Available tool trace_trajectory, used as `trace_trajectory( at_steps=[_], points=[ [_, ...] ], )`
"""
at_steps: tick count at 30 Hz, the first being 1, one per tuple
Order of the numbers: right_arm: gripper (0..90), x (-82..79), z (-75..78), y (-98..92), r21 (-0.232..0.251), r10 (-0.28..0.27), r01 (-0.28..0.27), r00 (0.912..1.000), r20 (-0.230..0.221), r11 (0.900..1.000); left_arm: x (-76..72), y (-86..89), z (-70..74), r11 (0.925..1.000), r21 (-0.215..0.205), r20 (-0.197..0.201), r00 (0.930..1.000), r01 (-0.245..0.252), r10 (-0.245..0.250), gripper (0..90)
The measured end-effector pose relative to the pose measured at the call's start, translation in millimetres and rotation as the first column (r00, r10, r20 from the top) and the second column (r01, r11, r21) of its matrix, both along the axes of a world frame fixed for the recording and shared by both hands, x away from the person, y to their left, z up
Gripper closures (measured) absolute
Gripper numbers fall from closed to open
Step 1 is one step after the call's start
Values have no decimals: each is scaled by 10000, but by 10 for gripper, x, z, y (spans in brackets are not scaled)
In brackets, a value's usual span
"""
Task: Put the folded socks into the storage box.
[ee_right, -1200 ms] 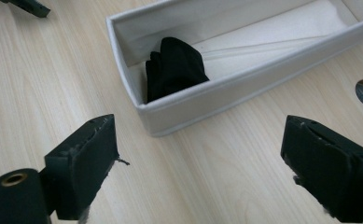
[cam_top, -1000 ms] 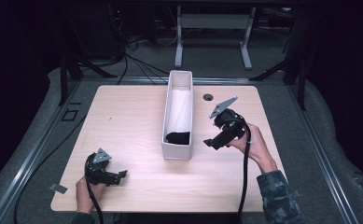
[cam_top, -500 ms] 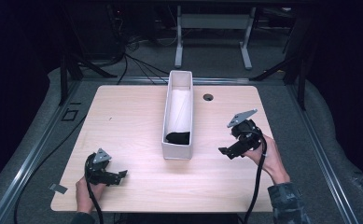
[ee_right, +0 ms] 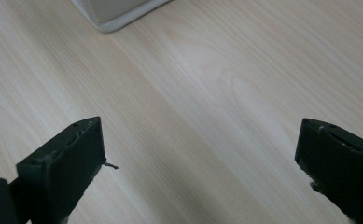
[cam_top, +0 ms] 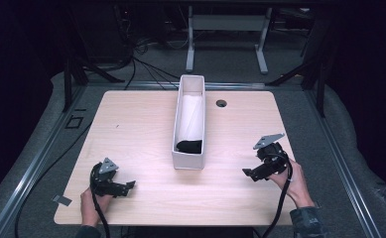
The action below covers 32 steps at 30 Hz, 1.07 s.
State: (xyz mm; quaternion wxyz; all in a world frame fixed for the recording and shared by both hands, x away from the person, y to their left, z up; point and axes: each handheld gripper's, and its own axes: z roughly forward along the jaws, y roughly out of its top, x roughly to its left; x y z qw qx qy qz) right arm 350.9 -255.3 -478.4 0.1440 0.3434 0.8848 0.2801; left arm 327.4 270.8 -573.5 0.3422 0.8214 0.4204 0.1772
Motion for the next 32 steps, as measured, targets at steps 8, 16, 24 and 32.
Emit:
trace_trajectory(
  at_steps=[8, 16, 24, 32],
  points=[
    [9, -61, -300, -127, 146, -394, 400, 9986, -366, 9991, 0, 0, 0, 10000, -3, -1, 10000, -2, 2, 5],
    [5, -120, -602, -229, 425, -755, 778, 9957, -541, 9961, 0, 0, 0, 10000, -1, 0, 10000, -3, 3, 5],
    [0, -172, -800, -310, 850, -1099, 1130, 9931, -407, 9899, 0, 0, 0, 10000, -1, -2, 10000, 0, 0, 5],
    [0, -208, -866, -350, 932, -1206, 1195, 9927, 66, 9885, 0, 0, 0, 10000, 2, -4, 10000, -5, 5, 5]
  ],
)
